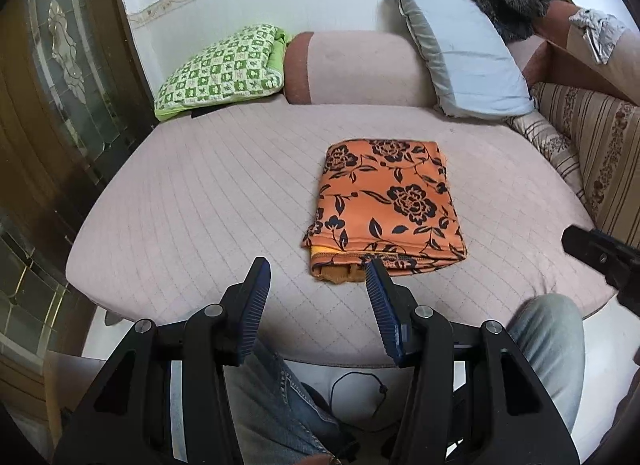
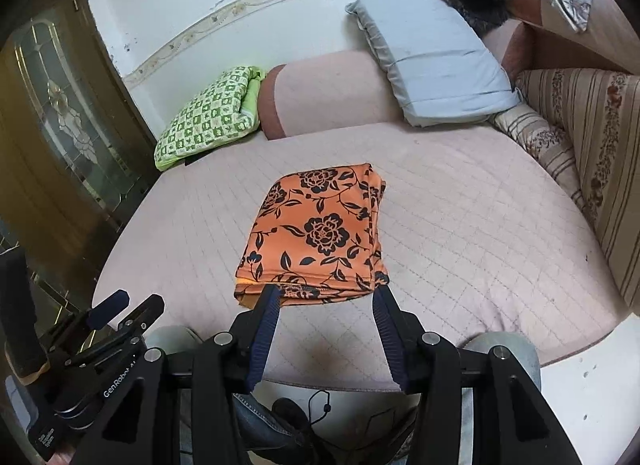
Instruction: Fold small clothes
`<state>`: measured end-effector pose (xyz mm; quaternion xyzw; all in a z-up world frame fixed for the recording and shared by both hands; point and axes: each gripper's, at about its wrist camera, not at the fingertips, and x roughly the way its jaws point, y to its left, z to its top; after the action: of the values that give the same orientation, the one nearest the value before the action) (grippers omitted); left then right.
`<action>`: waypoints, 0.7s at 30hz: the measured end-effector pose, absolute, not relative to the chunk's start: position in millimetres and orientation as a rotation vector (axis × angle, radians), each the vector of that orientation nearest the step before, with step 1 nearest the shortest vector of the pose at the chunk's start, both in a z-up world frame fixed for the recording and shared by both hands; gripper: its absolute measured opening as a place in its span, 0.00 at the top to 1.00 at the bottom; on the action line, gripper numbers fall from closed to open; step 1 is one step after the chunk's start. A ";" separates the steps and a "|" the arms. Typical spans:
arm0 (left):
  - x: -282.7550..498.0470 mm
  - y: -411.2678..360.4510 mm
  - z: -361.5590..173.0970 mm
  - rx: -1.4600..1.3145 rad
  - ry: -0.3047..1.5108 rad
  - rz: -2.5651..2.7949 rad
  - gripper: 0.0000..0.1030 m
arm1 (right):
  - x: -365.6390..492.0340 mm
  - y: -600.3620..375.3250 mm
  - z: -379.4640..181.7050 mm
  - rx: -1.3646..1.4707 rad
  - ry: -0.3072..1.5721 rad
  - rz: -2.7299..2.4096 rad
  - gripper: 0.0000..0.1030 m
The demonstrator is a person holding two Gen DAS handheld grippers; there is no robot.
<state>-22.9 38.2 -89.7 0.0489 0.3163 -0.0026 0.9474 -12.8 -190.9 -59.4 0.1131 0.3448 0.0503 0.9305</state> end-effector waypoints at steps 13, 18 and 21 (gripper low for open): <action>-30.4 40.1 -81.9 0.083 0.620 -0.021 0.52 | -19.8 -183.3 -57.0 0.213 0.707 0.115 0.54; -29.2 39.5 -82.7 0.084 0.626 -0.026 0.52 | -22.6 -181.3 -53.2 0.203 0.696 0.113 0.53; -28.3 39.7 -83.5 0.083 0.630 -0.027 0.52 | -23.1 -180.0 -52.6 0.199 0.695 0.113 0.51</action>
<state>-28.3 39.7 -83.5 0.0407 0.3096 -0.0132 0.9499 -23.1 -180.0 -52.5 0.0971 0.3398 0.0554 0.9338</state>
